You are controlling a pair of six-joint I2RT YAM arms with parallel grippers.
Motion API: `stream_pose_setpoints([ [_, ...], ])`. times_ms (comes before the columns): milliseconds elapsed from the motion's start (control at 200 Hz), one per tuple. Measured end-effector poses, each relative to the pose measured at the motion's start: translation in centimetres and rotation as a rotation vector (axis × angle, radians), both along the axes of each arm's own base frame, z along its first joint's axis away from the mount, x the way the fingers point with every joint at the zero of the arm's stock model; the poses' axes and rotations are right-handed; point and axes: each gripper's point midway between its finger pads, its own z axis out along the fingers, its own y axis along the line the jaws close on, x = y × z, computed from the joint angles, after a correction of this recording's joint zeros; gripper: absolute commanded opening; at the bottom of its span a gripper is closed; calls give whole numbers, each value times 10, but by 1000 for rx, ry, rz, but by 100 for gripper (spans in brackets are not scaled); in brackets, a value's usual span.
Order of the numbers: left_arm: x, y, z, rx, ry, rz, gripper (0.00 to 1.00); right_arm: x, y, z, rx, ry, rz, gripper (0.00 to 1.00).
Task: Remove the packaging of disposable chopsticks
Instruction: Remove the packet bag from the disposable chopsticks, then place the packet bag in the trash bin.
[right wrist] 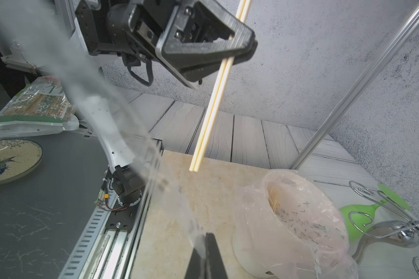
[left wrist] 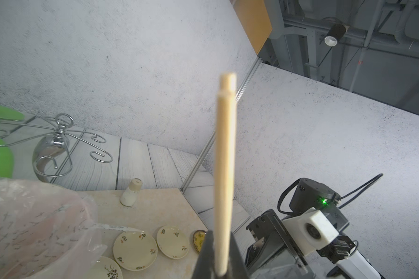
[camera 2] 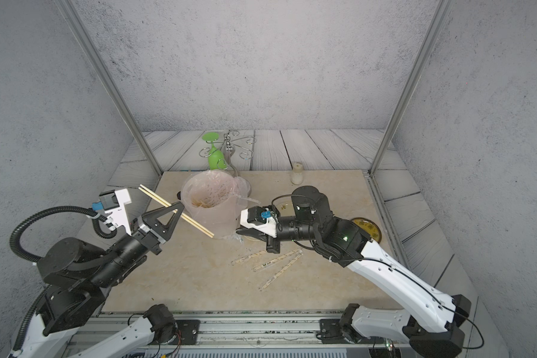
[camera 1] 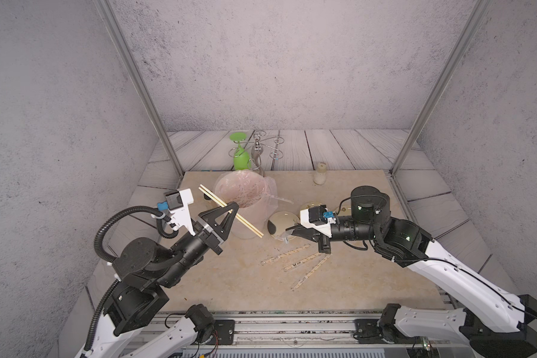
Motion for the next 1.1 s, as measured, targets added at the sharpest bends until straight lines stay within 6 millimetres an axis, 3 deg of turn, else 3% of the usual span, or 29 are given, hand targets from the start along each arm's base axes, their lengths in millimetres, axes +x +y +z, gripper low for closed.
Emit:
stream_pose_setpoints([
  [215, -9, 41, 3, -5, -43, 145, 0, 36, 24, 0, -16, 48, -109, 0],
  [360, -18, 68, -1, -14, -52, 222, 0, 82, 54, 11, 1, 30, -219, 0],
  [515, -15, 72, -18, 27, -20, 253, 0, 140, 83, 11, 18, 18, -330, 0],
  [686, -7, 68, -42, 90, 29, 272, 0, 206, 111, -11, 14, 35, -428, 0],
  [841, -4, 67, -51, 120, 45, 282, 0, 248, 136, -36, 6, 86, -448, 0],
  [976, -2, 68, -52, 133, 44, 293, 0, 262, 153, -61, -16, 138, -433, 0],
  [1101, -2, 69, -54, 142, 46, 303, 0, 261, 158, -84, -56, 190, -417, 17],
])
